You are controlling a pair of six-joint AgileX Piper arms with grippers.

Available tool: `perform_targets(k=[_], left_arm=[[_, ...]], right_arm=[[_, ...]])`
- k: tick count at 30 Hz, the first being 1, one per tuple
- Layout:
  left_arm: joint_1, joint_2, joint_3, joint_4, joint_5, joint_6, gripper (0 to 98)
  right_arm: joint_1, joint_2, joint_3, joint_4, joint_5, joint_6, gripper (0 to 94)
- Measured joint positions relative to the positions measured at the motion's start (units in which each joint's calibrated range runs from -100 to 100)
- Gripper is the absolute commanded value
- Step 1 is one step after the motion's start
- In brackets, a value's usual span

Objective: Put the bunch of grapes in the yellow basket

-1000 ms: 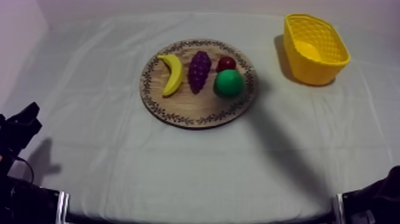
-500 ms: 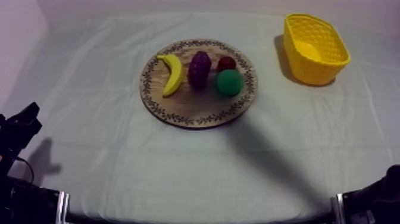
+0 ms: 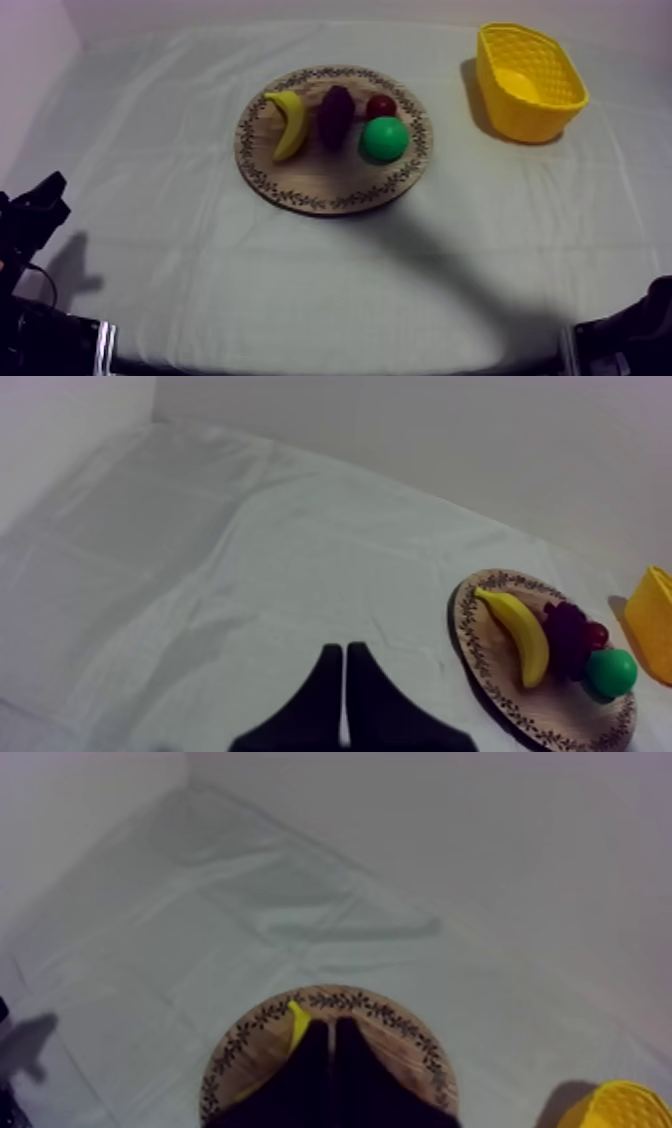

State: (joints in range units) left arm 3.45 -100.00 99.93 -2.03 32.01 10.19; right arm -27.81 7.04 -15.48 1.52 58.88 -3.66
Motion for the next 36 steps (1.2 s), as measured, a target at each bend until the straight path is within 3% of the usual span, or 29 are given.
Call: perform_targets(k=[12, 18, 26, 36], left_arm=[[0.0, 0.0, 0.0, 0.0, 0.0, 0.0, 0.1], [0.0, 0.0, 0.0, 0.0, 0.0, 0.0, 0.1], [0.0, 0.0, 0.0, 0.0, 0.0, 0.0, 0.1], [0.0, 0.0, 0.0, 0.0, 0.0, 0.0, 0.1]], right_arm=[[0.25, 6.45, -2.94, 0.37, -1.06, -0.76, 0.8], [-0.1, 8.77, -3.5, 2.04, -0.4, -3.55, 0.8], [-1.92, 12.88, -9.89, 5.28, 11.89, -11.32, 0.8], [-2.07, 18.29, -20.34, 5.73, 31.04, -19.14, 0.6]])
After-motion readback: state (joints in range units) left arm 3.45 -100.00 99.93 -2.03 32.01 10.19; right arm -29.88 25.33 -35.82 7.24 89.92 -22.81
